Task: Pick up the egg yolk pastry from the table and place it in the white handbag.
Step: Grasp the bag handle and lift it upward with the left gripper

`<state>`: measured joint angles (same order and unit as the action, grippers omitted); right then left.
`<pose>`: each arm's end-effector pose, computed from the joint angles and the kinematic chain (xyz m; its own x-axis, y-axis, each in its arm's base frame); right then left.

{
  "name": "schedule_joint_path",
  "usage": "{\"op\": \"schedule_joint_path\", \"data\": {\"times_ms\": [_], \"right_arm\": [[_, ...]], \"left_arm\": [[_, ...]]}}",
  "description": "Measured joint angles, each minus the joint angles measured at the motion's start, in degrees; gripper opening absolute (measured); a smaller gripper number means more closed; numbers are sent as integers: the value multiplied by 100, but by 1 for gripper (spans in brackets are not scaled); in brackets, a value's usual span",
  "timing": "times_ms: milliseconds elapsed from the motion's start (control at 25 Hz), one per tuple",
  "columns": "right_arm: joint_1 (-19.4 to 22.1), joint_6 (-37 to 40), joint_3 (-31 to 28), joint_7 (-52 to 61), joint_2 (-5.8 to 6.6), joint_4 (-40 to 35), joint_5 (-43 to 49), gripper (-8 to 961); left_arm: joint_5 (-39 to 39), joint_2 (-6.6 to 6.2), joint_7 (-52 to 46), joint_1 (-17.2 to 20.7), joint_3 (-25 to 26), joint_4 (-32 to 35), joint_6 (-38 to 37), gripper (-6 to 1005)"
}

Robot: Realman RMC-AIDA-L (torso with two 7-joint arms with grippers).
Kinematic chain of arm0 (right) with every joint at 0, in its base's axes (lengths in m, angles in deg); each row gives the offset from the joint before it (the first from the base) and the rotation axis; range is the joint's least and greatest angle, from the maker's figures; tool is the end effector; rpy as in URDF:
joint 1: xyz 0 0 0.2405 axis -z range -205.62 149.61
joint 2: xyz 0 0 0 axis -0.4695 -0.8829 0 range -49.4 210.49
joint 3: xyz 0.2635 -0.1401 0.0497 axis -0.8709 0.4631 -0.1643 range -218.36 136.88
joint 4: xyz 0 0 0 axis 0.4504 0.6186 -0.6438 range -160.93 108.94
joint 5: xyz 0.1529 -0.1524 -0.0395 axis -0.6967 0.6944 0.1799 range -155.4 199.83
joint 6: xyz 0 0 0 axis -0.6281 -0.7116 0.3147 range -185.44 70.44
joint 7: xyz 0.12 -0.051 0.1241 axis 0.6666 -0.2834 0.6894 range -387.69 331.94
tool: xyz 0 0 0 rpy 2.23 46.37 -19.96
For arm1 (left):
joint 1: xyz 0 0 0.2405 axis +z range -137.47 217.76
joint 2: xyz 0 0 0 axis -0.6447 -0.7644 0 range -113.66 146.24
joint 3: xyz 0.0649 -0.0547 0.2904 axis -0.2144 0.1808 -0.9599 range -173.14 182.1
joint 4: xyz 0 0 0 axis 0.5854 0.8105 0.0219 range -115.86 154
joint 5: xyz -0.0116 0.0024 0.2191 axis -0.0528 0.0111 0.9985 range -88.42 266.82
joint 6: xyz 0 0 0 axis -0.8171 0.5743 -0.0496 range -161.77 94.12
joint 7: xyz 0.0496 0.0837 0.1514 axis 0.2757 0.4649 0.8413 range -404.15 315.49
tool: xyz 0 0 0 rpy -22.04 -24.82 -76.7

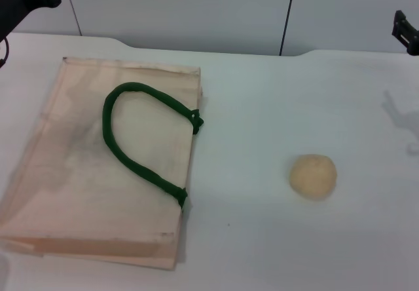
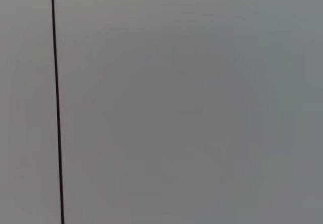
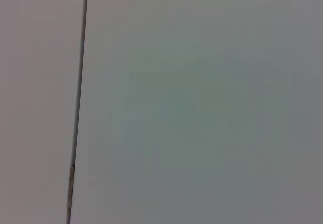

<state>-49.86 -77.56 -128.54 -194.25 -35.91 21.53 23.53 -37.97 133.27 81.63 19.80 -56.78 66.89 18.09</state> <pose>0.3037 0.4752 -0.0034 0.8092 -0.0870 -0.5811 -0.5859 -0.1948 -0.7867 -0.2939 0.4496 0.0727 0.7097 -0.1438 0.6897 0.6025 -0.3834 -0.7000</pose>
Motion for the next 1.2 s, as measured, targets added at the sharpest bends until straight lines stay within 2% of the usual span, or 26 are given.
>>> {"op": "schedule_joint_path", "data": {"times_ms": [760, 840, 920, 1200], "right_arm": [[-19, 91, 51, 78, 9, -28, 1, 773], [-18, 160, 76, 79, 12, -32, 0, 773], [-19, 286, 114, 79, 15, -25, 0, 773], [-23, 427, 166, 79, 18, 15, 0, 772]], "left_arm": [[147, -7, -154, 13, -2, 34, 15, 363], [427, -22, -531, 45, -7, 190, 30, 363], [1014, -34, -1371, 138, 2, 575, 26, 363], [3201, -38, -4206, 457, 49, 2300, 96, 363]]}}
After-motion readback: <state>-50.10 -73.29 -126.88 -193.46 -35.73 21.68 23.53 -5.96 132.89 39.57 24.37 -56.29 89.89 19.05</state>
